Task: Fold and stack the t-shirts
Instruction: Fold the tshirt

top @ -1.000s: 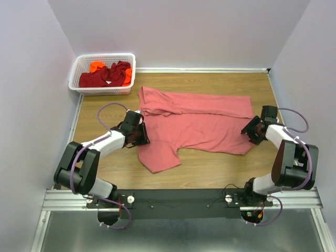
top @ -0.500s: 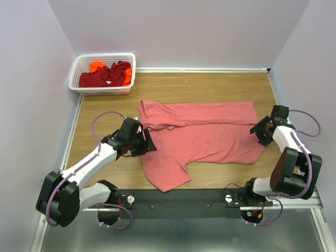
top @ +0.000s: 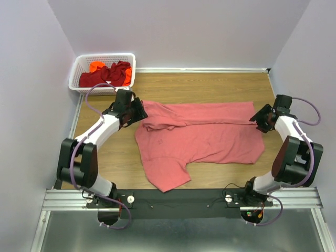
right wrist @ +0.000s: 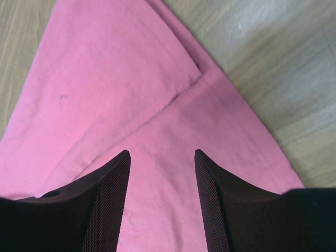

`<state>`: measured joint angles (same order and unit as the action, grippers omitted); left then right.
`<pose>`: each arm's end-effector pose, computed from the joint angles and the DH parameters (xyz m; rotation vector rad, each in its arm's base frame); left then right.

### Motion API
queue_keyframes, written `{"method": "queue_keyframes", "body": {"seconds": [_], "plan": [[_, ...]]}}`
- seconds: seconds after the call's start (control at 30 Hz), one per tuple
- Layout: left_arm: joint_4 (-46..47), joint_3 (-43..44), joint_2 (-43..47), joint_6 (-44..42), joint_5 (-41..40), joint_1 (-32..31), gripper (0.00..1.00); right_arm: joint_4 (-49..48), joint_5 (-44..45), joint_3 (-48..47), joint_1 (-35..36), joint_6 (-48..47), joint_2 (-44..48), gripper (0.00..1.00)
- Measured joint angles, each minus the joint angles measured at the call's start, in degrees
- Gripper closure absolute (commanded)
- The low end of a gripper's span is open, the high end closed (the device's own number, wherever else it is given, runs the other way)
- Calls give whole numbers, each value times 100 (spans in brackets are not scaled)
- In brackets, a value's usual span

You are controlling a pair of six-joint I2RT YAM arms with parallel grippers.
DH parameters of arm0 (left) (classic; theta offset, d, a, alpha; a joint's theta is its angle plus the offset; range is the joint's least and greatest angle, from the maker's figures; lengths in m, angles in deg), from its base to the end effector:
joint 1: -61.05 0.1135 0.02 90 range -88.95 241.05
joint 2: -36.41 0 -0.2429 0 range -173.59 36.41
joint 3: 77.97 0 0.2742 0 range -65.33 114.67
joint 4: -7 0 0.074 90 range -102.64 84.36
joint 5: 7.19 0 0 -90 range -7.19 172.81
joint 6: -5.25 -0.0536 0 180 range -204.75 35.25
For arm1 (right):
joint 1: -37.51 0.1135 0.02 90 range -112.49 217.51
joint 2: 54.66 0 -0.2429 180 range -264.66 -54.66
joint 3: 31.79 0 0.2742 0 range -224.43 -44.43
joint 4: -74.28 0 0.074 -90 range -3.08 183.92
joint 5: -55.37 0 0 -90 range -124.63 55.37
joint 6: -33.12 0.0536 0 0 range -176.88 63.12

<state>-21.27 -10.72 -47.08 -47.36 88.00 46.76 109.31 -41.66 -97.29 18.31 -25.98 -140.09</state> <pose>0.3346 -0.0902 0.1889 -0.4377 2.3707 -0.5387 0.3152 -0.1028 0.1580 1.0290 2.3178 0.2365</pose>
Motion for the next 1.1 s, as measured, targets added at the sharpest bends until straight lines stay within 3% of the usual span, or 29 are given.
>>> {"method": "queue_keyframes", "body": {"seconds": [0.17,0.23,0.47,1.1], "plan": [[114,232,-570,-249,2,4,33,-111,76,-240,0,22,-398,41],[116,227,-603,-291,2,4,27,-164,153,-260,0,50,-505,41],[212,166,-697,-328,87,4,22,-315,280,-398,0,214,-1016,40],[319,55,-763,-282,258,-85,22,-651,282,-774,0,581,-1631,46]]}}
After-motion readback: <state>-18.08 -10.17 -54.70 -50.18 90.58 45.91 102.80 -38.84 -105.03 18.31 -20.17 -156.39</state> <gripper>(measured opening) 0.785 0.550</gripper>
